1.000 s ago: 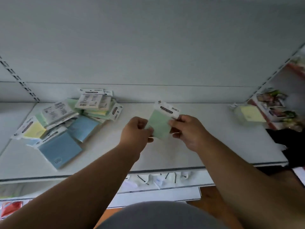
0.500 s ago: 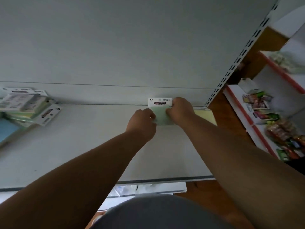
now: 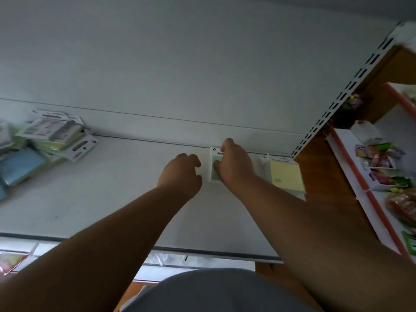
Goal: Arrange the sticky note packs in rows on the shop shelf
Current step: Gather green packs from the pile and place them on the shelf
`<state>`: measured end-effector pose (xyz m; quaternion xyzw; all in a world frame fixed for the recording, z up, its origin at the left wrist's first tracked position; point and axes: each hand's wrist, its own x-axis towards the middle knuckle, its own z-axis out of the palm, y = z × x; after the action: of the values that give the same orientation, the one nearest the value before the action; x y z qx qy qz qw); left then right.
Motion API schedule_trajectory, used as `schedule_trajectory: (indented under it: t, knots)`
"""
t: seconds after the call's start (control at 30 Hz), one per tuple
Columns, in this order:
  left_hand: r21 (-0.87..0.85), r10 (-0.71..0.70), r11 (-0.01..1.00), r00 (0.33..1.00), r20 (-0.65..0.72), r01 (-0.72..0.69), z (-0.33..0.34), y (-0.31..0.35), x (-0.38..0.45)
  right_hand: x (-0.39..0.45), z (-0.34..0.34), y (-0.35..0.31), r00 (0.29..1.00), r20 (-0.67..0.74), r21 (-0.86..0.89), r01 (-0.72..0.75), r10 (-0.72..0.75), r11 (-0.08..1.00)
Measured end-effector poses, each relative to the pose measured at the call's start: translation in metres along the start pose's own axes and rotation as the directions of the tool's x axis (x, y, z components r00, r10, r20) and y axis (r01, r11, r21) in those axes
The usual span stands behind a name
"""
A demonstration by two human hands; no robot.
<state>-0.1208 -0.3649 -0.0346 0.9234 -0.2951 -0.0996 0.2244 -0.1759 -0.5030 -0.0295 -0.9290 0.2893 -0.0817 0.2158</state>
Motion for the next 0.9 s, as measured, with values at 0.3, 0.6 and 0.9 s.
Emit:
schedule_trajectory:
  t: [0.3, 0.6, 0.9]
  knots:
    - [0.020, -0.048, 0.999, 0.998, -0.043, 0.049, -0.062, -0.113, -0.020, -0.006, 0.061, -0.123, 0.985, 0.041, 0.172, 0.158, -0.168, 0.972]
    - [-0.136, -0.185, 0.977, 0.966, -0.182, 0.161, -0.153, -0.250, -0.025, -0.004, 0.138, -0.281, 0.974, 0.079, 0.313, 0.179, -0.213, 0.933]
    - [-0.552, -0.417, 0.793, 0.891, -0.181, 0.258, -0.190, -0.296, -0.032, 0.016, 0.170, -0.355, 0.927, 0.087, -0.275, 0.375, -0.365, 0.885]
